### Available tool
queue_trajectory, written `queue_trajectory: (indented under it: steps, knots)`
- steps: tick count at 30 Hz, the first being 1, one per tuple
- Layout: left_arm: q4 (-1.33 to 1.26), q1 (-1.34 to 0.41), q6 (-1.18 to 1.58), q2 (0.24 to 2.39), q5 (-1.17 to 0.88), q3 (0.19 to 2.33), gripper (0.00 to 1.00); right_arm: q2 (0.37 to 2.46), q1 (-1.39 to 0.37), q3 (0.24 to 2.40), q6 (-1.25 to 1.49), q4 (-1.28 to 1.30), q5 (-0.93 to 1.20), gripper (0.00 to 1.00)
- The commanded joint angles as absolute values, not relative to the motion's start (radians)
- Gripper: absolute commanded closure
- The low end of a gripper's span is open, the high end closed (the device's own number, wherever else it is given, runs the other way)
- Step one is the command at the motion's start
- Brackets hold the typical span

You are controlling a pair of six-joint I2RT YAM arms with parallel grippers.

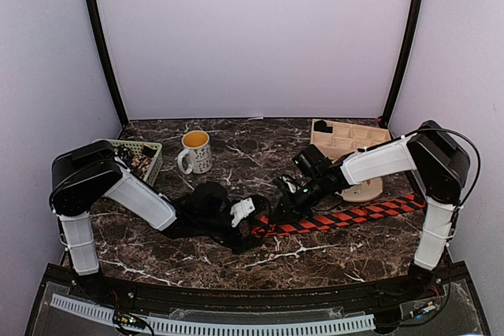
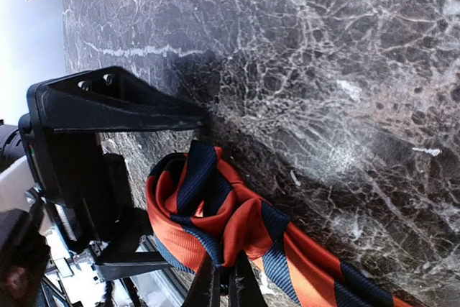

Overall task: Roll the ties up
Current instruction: Roll the tie at the center of the board.

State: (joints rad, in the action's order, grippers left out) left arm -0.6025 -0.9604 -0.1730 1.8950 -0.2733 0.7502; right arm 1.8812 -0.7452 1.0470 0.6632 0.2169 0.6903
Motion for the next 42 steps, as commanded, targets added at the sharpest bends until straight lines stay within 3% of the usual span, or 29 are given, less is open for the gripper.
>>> queue_trajectory:
  steps: [1,7,15,21,24,27,29,42]
  knots:
    - [-0.711,-0.969,-0.196,1.963,-0.285,0.798,0.06,1.883,-0.741,1.059,0.644,0.251,0.675,1.00]
    - [-0.671,-0.973,-0.280,2.045,-0.316,0.863,0.10,1.887,-0.741,1.076,0.644,0.261,0.682,1.00]
    - [-0.617,-0.953,-0.292,2.001,-0.339,0.784,0.57,1.881,-0.745,1.091,0.662,0.249,0.702,1.00]
    - [-0.600,-0.923,-0.315,1.942,-0.377,0.716,0.72,1.920,-0.750,1.074,0.647,0.247,0.700,1.00]
    - [-0.595,-0.914,-0.318,1.932,-0.407,0.710,0.69,1.952,-0.750,1.068,0.627,0.245,0.672,1.00]
    - [-0.610,-0.912,-0.302,1.911,-0.401,0.704,0.49,1.979,-0.750,1.059,0.619,0.230,0.666,1.00]
    - [-0.633,-0.907,-0.281,1.891,-0.386,0.688,0.43,1.986,-0.750,1.045,0.610,0.226,0.653,1.00]
    - [-0.777,-0.900,-0.141,1.858,-0.429,0.629,0.47,1.985,-0.758,0.991,0.565,0.225,0.596,1.00]
